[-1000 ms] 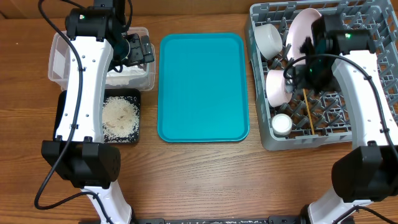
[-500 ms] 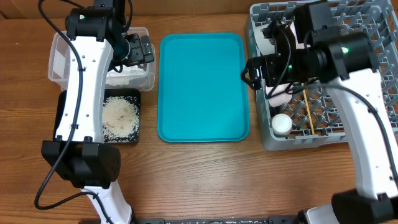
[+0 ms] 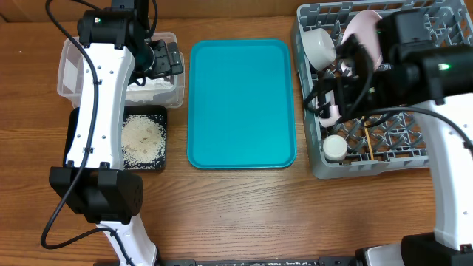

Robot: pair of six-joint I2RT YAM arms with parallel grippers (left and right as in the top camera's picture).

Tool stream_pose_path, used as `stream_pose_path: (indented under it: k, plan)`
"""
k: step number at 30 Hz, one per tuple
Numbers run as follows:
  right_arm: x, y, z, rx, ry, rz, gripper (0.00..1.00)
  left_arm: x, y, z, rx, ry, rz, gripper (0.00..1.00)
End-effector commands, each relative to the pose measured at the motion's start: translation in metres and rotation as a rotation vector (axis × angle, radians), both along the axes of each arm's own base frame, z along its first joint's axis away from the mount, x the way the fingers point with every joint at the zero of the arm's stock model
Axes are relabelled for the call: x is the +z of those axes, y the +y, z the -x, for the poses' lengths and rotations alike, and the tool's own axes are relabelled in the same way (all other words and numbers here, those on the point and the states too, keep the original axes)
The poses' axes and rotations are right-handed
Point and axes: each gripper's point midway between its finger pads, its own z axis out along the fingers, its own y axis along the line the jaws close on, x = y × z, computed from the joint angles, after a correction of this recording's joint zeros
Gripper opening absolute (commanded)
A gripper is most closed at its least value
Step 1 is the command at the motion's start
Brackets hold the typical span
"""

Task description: Sort waste into correct bins and load items into the dishwasher

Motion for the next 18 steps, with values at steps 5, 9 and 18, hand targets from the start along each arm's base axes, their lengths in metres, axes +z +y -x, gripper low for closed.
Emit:
stream_pose_path:
  k: [5,9,18]
  plan:
    - [0.055,-0.046,0.004,-0.141,-0.244,0.005,1.0,0.009,0.004,-0.003,-0.006,-0.028,-0.015,1.0]
    - [0.083,-0.067,-0.001,-0.211,-0.442,0.077,1.0,0.009,0.004,-0.003,-0.006,-0.028,-0.014,1.0]
    - [0.104,-0.081,0.014,-0.285,-0.836,0.108,1.0,0.009,0.004,-0.003,-0.006,-0.028,-0.014,1.0]
